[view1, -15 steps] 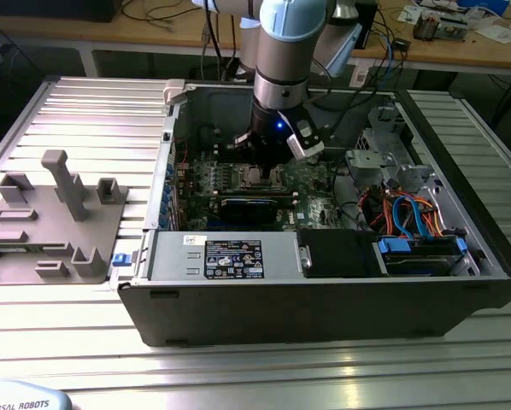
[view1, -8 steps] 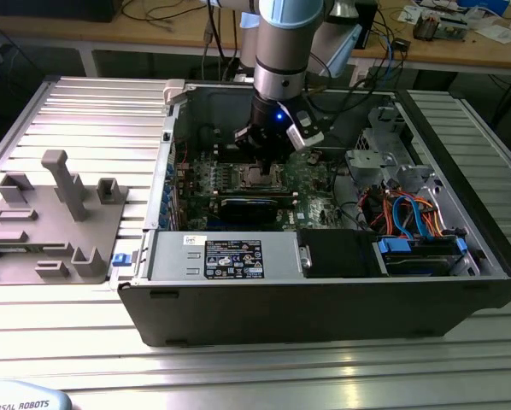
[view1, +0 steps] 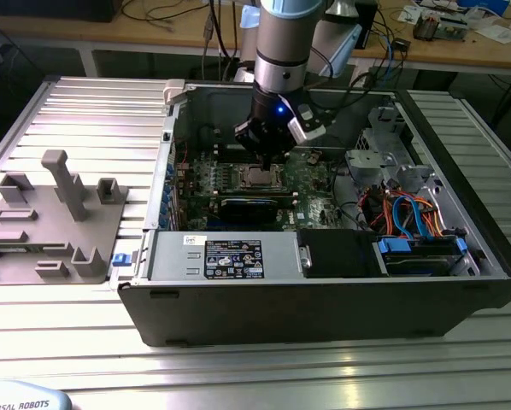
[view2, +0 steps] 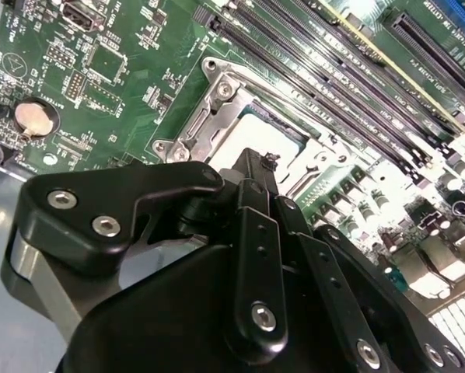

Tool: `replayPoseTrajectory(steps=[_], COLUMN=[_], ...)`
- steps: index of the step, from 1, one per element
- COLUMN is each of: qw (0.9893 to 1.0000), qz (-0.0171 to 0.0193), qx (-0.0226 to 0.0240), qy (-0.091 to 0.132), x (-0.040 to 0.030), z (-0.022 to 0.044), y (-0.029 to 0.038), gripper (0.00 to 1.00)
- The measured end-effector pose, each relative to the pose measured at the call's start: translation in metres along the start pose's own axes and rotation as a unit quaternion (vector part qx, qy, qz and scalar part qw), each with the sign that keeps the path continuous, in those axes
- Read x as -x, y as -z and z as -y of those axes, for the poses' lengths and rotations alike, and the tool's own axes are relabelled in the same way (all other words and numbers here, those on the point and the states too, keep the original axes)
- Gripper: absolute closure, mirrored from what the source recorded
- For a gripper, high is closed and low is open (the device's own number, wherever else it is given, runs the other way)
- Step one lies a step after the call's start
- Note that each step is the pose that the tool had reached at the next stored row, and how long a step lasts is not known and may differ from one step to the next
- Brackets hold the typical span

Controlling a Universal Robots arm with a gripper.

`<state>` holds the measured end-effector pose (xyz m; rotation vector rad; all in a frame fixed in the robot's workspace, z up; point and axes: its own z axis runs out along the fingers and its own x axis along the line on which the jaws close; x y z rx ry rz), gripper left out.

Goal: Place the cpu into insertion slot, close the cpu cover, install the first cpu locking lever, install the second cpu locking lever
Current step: 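Install the second cpu locking lever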

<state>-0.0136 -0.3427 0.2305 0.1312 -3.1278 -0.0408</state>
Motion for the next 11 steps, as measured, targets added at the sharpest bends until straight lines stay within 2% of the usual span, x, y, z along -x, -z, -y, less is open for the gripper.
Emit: replayPoseTrajectory(steps=[4,11], qw=[1.0,1.0], qz=[0.0,0.0], qx=[-0.0002,-0.0001], qy=[0.0,0.0], x=[-0.0001,-0.0001], z=[-0.0003,-0.0003], y=[0.0063,0.0073], gripper=[0.89,0.89])
